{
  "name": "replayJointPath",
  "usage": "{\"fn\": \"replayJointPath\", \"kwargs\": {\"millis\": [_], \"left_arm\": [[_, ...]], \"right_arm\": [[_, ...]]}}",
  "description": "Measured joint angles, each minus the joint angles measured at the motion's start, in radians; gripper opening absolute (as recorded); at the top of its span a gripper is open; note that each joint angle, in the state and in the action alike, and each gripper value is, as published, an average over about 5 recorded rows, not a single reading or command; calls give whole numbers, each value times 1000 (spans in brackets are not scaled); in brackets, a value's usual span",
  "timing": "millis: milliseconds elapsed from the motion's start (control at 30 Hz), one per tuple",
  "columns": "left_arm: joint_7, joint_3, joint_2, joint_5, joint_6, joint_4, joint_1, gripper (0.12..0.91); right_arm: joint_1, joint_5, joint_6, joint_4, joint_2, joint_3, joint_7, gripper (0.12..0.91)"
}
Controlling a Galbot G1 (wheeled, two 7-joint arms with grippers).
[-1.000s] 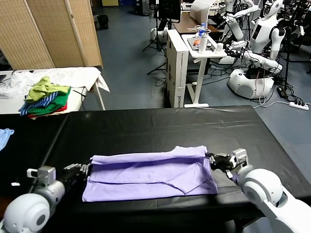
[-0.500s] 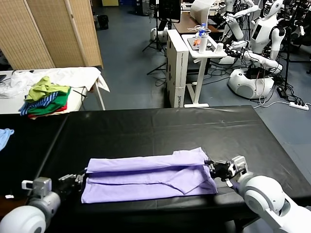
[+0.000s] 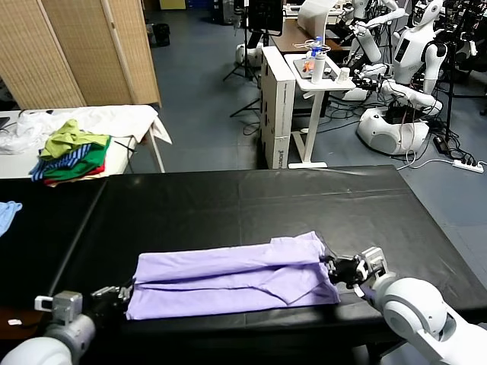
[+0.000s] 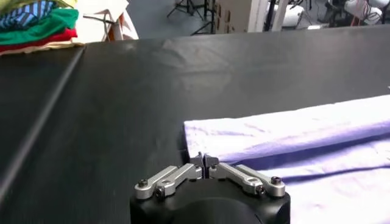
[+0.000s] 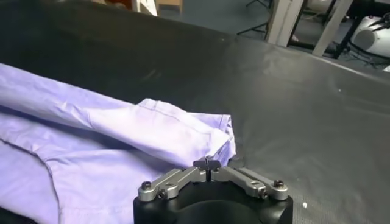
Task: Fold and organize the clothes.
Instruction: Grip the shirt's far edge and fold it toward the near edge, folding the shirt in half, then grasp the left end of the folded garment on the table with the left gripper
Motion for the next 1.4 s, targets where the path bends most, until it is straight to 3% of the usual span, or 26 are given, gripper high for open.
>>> {"fn": "replayJointPath", "kwargs": {"millis": [333,467,567,700,833,967,1133,1400], "left_arm": [[-3,29,-32,67,4,1,4,171],[-13,31,-42,84,25,-4,7,219],[-17,26,-48,87,44,-16,18,343],[-25,12,-59,84,67,-40,33,596],[-22,-11,-71,68,75,-66,35,811],[-8,-47,-82,27,84,-67,11,898],[-16,-69,-90,-17,49,-37,-54,906],[-13,-16,-108,-83,-4,60,-193,907]], "right_arm": [[0,15,0,4,-11,-7,-22,148],[-3,45,0,22,-26,3,-26,290],[-7,66,0,40,-40,15,-21,476],[-7,86,0,60,-49,33,-9,736],[12,99,0,53,-33,49,7,886],[42,97,0,17,5,48,11,905],[89,69,4,-47,73,29,45,907],[162,45,73,-162,188,-8,77,907]]}}
